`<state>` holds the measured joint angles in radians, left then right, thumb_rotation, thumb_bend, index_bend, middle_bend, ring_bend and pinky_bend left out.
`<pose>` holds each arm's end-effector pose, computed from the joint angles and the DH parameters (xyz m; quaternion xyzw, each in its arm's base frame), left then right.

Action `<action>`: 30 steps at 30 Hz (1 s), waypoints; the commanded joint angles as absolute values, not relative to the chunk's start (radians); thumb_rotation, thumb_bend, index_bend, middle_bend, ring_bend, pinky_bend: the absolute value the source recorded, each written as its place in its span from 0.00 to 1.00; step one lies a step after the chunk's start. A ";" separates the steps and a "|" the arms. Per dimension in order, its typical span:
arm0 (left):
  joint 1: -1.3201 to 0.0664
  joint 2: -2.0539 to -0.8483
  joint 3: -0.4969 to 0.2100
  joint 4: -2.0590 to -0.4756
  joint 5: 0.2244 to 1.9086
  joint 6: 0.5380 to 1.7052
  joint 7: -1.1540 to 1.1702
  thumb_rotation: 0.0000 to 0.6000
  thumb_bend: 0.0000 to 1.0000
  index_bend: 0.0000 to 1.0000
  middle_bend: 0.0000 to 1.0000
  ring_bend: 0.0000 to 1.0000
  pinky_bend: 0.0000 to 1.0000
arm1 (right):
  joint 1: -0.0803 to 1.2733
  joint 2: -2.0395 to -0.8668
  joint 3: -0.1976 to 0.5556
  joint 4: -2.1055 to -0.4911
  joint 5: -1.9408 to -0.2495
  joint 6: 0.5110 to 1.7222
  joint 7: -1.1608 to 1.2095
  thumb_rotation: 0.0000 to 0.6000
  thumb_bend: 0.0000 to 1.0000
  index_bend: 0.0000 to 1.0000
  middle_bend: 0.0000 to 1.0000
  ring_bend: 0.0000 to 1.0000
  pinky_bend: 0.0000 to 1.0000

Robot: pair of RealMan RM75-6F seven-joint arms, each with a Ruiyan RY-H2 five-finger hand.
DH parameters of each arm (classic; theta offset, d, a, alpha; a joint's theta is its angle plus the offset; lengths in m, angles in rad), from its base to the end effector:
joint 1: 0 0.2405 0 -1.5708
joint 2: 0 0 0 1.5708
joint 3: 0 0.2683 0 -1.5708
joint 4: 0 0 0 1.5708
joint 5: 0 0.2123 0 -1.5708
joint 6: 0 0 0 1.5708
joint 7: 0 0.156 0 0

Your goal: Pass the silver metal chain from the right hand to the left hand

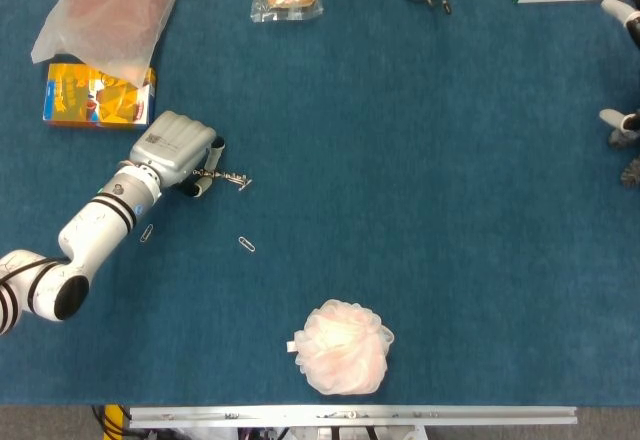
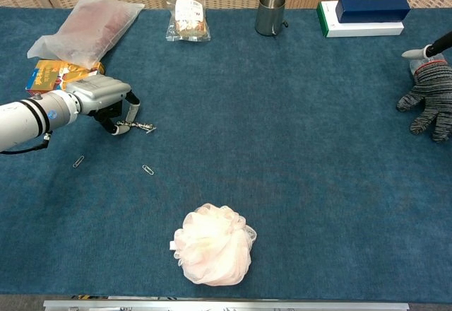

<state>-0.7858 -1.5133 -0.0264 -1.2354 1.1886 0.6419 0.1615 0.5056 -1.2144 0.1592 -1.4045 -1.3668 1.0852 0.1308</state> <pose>-0.2362 0.3704 -0.0399 -0.8179 -0.3884 -0.2036 0.3725 -0.2722 -0.3533 0.1244 0.6623 -0.3899 0.4055 0.4949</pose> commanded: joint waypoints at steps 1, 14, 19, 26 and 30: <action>-0.784 -1.512 -0.027 -1.238 1.191 0.646 0.159 1.00 0.36 0.53 1.00 1.00 1.00 | 0.506 -1.215 0.160 -1.405 -1.367 1.086 0.131 1.00 0.00 0.13 0.03 0.00 0.03; -0.776 -1.488 -0.025 -1.279 1.204 0.676 0.167 1.00 0.36 0.55 1.00 1.00 1.00 | 0.506 -1.215 0.160 -1.407 -1.368 1.087 0.131 1.00 0.00 0.13 0.03 0.00 0.03; -0.770 -1.472 -0.026 -1.307 1.209 0.698 0.178 1.00 0.36 0.55 1.00 1.00 1.00 | 0.507 -1.215 0.160 -1.409 -1.369 1.088 0.129 1.00 0.00 0.13 0.03 0.00 0.03; -0.763 -1.445 -0.023 -1.358 1.213 0.724 0.203 1.00 0.36 0.55 1.00 1.00 1.00 | 0.507 -1.214 0.161 -1.415 -1.369 1.089 0.125 1.00 0.00 0.13 0.03 0.00 0.03; -0.759 -1.433 -0.022 -1.387 1.215 0.740 0.217 1.00 0.36 0.55 1.00 1.00 1.00 | 0.507 -1.214 0.161 -1.419 -1.370 1.091 0.122 1.00 0.00 0.13 0.03 0.00 0.03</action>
<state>-0.7605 -1.4367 -0.0225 -1.3803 1.2142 0.7347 0.2129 0.5068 -1.2139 0.1606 -1.4186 -1.3701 1.0908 0.1226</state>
